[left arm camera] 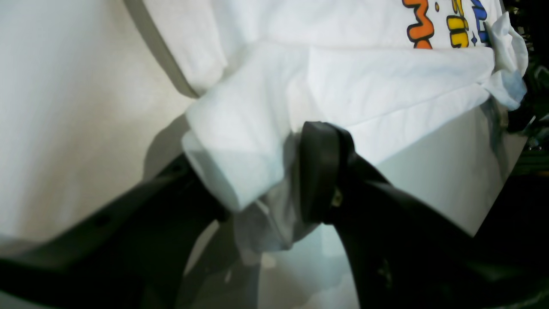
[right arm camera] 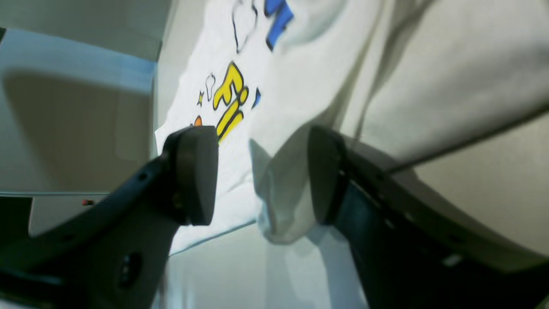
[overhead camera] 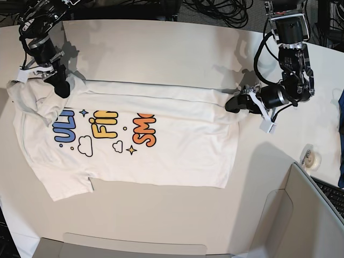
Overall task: Layout the t-shirt on the table in an organized manner, then fold the t-shirt properly
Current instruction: 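Press the folded edge flat with the right gripper along the fold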
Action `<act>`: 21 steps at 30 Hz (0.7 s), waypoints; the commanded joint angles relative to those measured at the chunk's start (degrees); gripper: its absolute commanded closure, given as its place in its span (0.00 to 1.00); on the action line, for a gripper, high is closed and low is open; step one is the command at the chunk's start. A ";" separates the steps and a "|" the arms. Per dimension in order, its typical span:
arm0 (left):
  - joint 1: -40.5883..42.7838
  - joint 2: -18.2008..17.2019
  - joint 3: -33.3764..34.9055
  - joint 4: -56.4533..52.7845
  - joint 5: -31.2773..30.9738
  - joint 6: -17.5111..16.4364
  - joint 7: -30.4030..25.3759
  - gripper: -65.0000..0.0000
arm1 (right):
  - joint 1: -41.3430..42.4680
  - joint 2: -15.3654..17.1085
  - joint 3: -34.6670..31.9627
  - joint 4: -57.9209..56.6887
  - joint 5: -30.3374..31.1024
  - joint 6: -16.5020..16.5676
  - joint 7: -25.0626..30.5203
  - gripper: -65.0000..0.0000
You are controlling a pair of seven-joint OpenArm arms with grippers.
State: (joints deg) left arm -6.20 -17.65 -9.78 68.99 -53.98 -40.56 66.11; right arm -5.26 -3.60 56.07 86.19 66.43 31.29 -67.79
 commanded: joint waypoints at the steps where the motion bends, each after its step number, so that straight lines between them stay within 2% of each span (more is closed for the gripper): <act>1: 0.35 -0.33 0.42 -0.02 3.56 0.56 3.83 0.65 | 0.03 0.83 0.06 1.06 1.30 0.49 0.76 0.49; 9: 0.35 -0.33 0.42 -0.02 3.65 0.56 3.83 0.65 | 0.99 0.56 -0.29 1.06 1.39 0.49 0.76 0.49; 17: 1.14 -0.33 0.42 -0.02 3.65 0.56 3.83 0.65 | 5.04 -2.43 -0.47 0.88 0.86 0.49 0.76 0.49; 21: 1.14 -0.33 0.42 -0.02 3.65 0.56 3.83 0.65 | 8.47 -2.78 -1.00 0.71 -0.90 0.40 0.93 0.49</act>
State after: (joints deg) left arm -5.56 -17.65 -9.78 69.04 -54.48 -40.58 65.91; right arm 2.35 -6.83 55.31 86.08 63.72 31.27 -67.66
